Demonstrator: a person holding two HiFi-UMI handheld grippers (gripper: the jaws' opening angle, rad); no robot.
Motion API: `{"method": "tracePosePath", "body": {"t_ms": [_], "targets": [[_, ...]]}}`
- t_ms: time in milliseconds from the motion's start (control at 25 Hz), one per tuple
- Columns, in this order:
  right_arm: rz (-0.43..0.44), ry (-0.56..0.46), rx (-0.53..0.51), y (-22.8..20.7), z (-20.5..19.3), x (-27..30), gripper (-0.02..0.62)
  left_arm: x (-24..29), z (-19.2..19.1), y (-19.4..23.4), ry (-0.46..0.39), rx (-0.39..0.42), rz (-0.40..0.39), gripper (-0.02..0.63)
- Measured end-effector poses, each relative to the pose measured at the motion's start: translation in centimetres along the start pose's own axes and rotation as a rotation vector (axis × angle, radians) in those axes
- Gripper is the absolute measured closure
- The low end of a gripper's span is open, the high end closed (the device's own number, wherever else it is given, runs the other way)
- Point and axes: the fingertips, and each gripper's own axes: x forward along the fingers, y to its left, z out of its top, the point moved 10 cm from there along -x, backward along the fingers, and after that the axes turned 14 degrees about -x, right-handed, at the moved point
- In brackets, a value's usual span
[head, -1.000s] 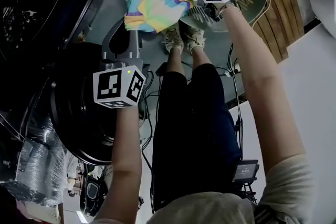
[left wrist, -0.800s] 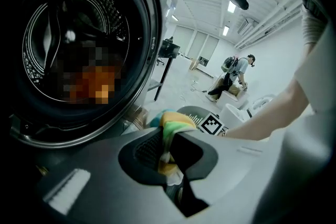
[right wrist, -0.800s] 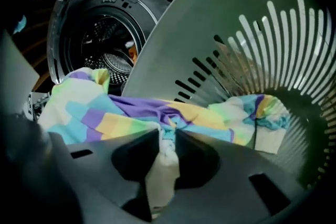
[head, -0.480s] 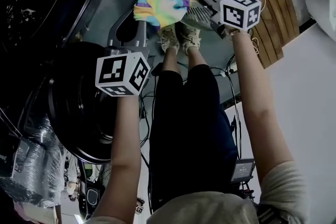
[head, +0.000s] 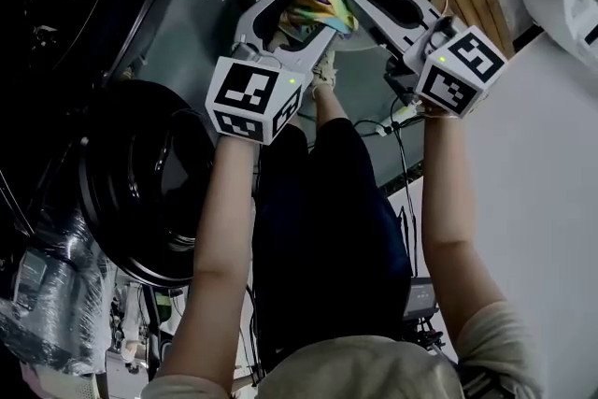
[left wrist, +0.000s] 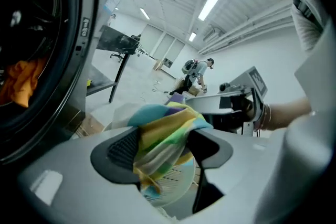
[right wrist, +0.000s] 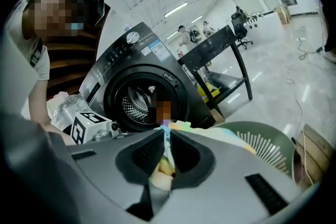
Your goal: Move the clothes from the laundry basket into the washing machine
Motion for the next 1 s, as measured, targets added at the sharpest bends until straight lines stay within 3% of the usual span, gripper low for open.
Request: {"method": "tracePosePath", "body": {"t_ms": [160,360,480,600,720,880,1000], "targets": [[0.045,0.028,-0.026,0.6,1.5,-0.2,0.558,0.6,0.9,-1.2,0.064,0.195,-0.066,0.272],[0.181,0.169,-0.097,1.6,2.0,0.6,0.558,1.1,1.7,-3.1,0.197,0.653,-0.041,0.259],[0.256,0.237,-0.144,1.6,2.2,2.0,0.558,1.7,1.9,-3.5,0.24,0.781,-0.056,0.261],[0.3,0.293,-0.19,1.6,2.4,3.2,0.558,2.1,1.8,-3.2,0.278,0.794,-0.086,0.304],[0.3,0.307,-0.202,1.5,2.4,3.7,0.558,2.3,1.6,-2.5,0.268,0.728,-0.08,0.378],[0.222,0.207,-0.113,1.1,1.2,4.2,0.557,1.3,1.3,-1.0,0.218,0.545,-0.018,0.425],[0.158,0.121,-0.058,1.2,0.6,4.6,0.548,0.3,1.6,-0.1,0.192,0.486,0.014,0.448]]}}
